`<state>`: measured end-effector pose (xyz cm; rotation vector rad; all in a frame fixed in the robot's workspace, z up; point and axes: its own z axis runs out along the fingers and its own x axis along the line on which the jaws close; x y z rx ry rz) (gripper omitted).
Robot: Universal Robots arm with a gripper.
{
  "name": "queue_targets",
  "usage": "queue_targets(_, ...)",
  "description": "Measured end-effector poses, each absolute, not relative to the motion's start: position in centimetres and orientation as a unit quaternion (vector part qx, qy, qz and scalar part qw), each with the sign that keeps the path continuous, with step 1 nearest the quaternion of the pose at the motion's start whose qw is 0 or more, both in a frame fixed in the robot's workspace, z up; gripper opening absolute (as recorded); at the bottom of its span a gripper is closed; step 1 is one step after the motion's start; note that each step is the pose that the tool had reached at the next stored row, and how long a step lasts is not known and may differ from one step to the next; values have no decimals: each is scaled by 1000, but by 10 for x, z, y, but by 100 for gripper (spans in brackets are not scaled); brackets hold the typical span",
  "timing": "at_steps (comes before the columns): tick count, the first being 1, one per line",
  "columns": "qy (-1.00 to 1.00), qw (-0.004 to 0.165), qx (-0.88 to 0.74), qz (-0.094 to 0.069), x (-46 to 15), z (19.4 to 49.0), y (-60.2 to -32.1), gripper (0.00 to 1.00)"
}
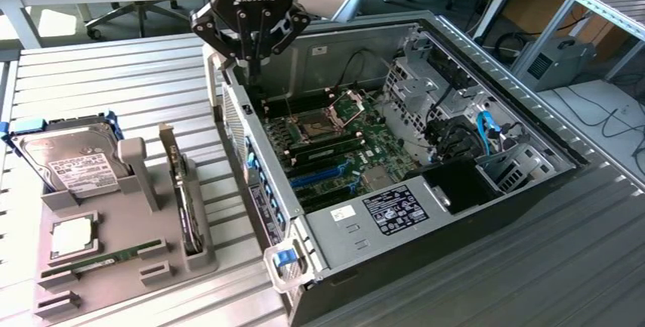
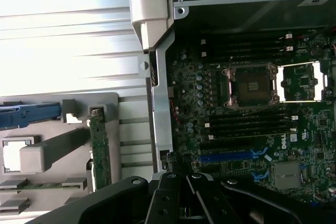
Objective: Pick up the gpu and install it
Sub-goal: 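Reach for the gpu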
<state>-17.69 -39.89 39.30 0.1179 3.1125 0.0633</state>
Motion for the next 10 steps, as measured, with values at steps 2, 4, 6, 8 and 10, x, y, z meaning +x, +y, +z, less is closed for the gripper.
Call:
queue_targets(2, 999, 13, 38, 20, -177, 393, -399, 11)
queue_targets(4, 999, 13, 38, 19, -179, 393, -399, 11)
queue_targets(6, 999, 13, 38, 18, -182, 393, -399, 11)
queue_targets(8, 999, 13, 38, 18, -183, 393, -399, 11)
queue_targets(10, 999, 13, 38, 18, -183, 393, -399, 11)
